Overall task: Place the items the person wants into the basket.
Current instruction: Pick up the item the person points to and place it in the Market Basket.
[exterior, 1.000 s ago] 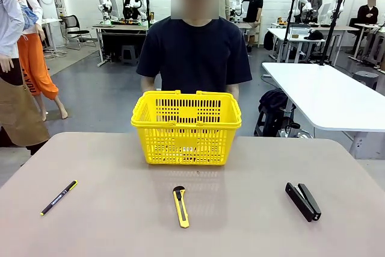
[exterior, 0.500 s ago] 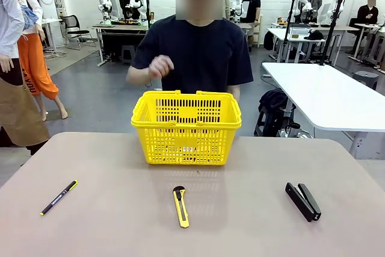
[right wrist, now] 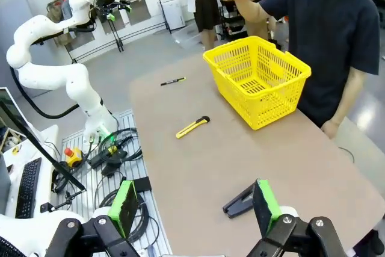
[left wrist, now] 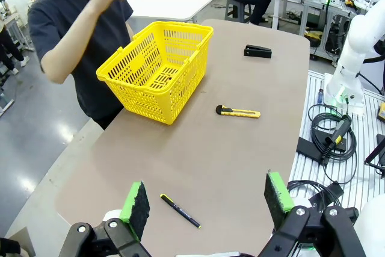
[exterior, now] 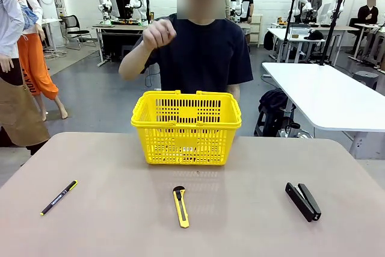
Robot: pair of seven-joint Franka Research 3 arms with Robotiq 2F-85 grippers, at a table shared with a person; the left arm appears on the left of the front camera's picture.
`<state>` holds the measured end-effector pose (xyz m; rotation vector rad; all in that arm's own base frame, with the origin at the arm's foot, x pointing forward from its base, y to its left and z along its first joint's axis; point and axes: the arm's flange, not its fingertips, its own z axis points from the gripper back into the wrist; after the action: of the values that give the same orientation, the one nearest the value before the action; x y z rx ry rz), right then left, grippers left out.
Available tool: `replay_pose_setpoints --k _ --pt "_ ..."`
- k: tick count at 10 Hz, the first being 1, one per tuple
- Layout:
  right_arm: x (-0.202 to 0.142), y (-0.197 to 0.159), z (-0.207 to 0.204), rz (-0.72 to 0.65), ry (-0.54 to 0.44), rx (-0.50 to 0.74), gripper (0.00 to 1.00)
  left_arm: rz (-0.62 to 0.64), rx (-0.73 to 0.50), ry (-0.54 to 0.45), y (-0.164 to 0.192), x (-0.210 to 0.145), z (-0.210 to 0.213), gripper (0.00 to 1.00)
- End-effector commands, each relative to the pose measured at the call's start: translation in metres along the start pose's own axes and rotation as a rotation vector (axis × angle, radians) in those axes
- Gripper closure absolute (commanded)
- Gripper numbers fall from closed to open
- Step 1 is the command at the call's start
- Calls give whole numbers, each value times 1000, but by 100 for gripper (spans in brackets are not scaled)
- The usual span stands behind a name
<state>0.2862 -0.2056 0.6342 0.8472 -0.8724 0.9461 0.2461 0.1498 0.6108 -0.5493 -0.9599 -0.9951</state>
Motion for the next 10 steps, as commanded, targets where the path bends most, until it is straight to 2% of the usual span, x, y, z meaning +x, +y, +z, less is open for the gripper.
replay_pose_setpoints --k 1,10 --pt "1 -1 0 21 -18 15 0 -23 -5 -18 0 -1 0 0" --pt "1 -1 0 21 -18 15 0 -23 -5 -18 0 -1 0 0"
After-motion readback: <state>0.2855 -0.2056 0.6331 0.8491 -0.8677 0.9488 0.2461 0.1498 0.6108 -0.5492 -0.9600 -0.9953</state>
